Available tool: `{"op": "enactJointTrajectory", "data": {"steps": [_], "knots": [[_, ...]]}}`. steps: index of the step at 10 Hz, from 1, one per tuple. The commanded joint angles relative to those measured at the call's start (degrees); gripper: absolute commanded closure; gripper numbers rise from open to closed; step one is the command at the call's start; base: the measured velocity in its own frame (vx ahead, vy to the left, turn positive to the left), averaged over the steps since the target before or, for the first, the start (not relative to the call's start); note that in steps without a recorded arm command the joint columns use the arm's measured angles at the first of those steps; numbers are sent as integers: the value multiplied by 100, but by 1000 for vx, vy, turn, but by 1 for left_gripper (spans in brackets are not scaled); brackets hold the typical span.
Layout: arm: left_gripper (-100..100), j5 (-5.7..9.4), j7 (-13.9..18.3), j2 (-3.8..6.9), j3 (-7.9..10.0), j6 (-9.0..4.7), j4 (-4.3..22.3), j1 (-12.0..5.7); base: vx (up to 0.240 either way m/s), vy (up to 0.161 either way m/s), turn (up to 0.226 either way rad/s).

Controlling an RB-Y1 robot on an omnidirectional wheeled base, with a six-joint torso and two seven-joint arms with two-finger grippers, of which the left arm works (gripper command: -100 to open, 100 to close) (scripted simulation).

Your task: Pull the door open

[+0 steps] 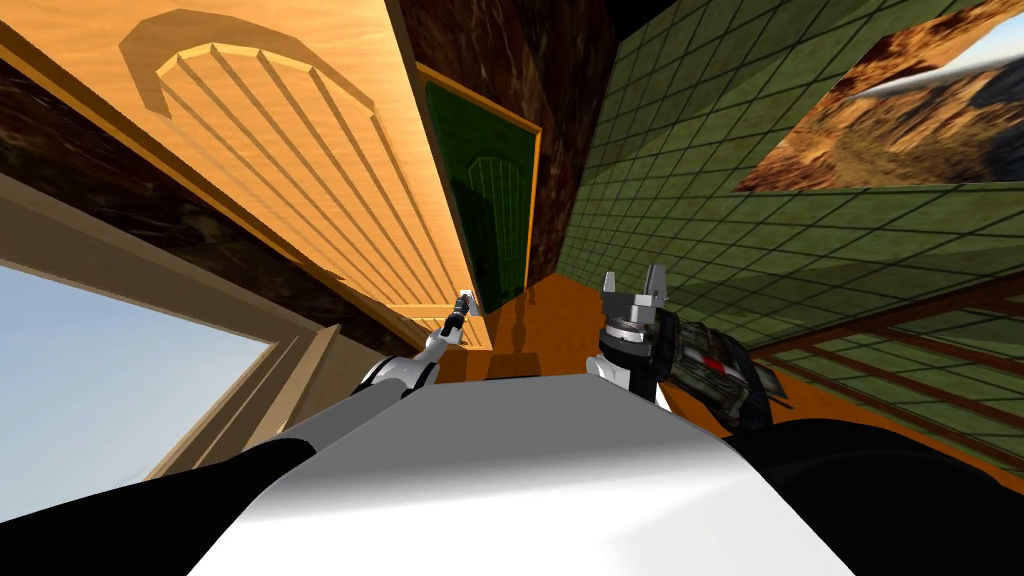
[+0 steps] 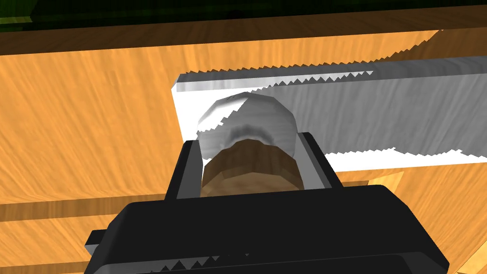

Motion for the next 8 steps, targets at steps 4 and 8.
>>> {"op": "enactJointTrajectory", "data": {"steps": [4, 8], "knots": [[100, 0, -1, -1, -1, -8, 10, -2, -10, 1, -2], [100, -212, 452, 118, -467, -130, -111, 19, -70, 50, 56]]}}
